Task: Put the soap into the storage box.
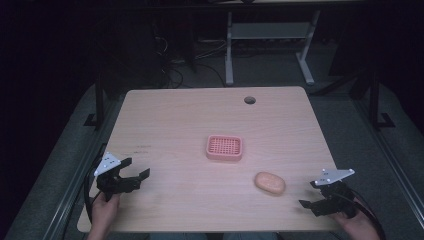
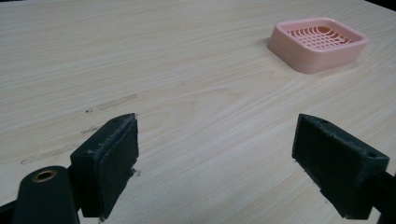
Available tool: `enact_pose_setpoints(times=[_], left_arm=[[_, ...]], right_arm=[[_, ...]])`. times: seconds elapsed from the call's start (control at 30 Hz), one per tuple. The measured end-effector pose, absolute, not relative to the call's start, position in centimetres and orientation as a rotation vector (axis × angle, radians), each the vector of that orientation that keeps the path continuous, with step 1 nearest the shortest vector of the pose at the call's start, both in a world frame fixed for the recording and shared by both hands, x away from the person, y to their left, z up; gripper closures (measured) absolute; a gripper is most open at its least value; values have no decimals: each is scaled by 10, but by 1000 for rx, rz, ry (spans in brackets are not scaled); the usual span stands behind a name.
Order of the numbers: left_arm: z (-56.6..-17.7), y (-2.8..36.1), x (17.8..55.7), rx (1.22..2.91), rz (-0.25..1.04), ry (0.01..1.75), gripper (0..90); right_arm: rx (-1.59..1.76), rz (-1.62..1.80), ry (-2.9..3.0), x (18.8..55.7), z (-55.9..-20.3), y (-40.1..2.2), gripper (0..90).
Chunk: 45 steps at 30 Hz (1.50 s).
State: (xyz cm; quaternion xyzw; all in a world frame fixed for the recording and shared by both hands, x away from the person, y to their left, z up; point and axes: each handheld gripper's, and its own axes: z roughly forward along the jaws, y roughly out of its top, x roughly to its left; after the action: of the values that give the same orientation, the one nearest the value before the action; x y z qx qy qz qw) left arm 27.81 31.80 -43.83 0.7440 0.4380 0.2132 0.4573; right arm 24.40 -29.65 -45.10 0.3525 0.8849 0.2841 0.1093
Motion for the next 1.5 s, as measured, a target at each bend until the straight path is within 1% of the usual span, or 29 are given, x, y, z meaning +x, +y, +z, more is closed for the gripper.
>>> enact_pose_setpoints(times=[0.53, 0.9, 1.5], left_arm=[[-438, 321, 275, 1824, 538, 1085, 143], [-438, 321, 274, 1826, 544, 1083, 143], [-436, 323, 273, 1809, 546, 1091, 143]], right_arm=[[935, 804, 2706, 258, -442, -265, 217], [872, 773, 2753, 274, -427, -245, 190], [764, 671, 2839, 297, -428, -208, 164]])
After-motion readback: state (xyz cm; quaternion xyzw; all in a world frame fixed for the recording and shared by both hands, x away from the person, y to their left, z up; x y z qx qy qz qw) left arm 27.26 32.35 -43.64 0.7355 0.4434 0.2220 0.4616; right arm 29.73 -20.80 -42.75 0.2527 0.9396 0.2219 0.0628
